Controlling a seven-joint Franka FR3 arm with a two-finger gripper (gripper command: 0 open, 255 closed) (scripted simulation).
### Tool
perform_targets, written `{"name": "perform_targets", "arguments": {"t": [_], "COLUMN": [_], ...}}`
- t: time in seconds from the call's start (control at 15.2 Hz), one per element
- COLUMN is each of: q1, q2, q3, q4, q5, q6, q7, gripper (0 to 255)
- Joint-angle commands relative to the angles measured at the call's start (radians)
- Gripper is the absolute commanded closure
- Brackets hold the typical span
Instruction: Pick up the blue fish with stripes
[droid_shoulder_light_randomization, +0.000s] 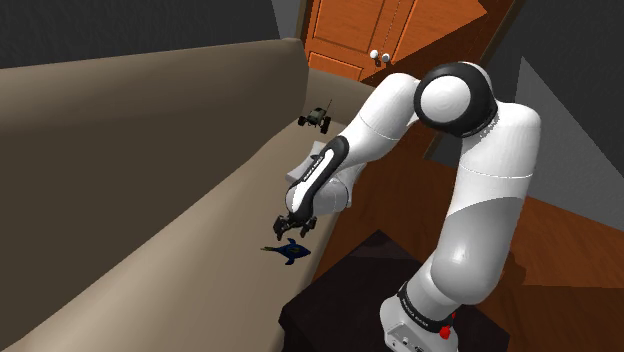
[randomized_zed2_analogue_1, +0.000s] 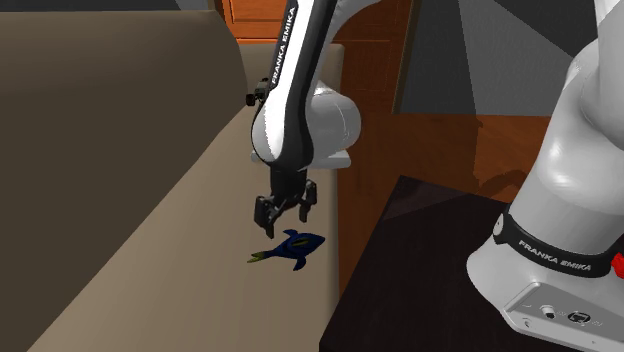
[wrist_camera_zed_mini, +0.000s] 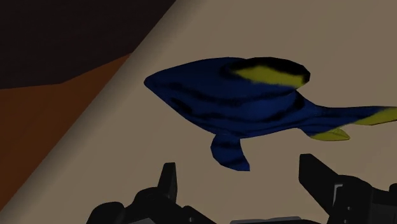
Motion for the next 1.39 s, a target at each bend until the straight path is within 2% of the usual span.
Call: {"name": "perform_targets", "arguments": {"t": [0.0,0.2,0.33,0.4,0.99,1.32], "q1": [-0.01,-0.025,-0.026,-0.026,-0.026,-0.003], "q2": [0.037,0.101,0.101,0.1,0.101,0.011], "q3": [0.011,0.027,0.028,0.028,0.028,0.004], "q4": [0.011,0.032,0.032,0.032,0.032,0.003], "q5": [0.01,0.02,0.019,0.019,0.019,0.005], "q6": [0.027,0.071,0.071,0.071,0.071,0.009], "q7": [-0.012,-0.029,-0.029,-0.029,-0.029,-0.005], "gripper": [0,0,0,255,255,255]}}
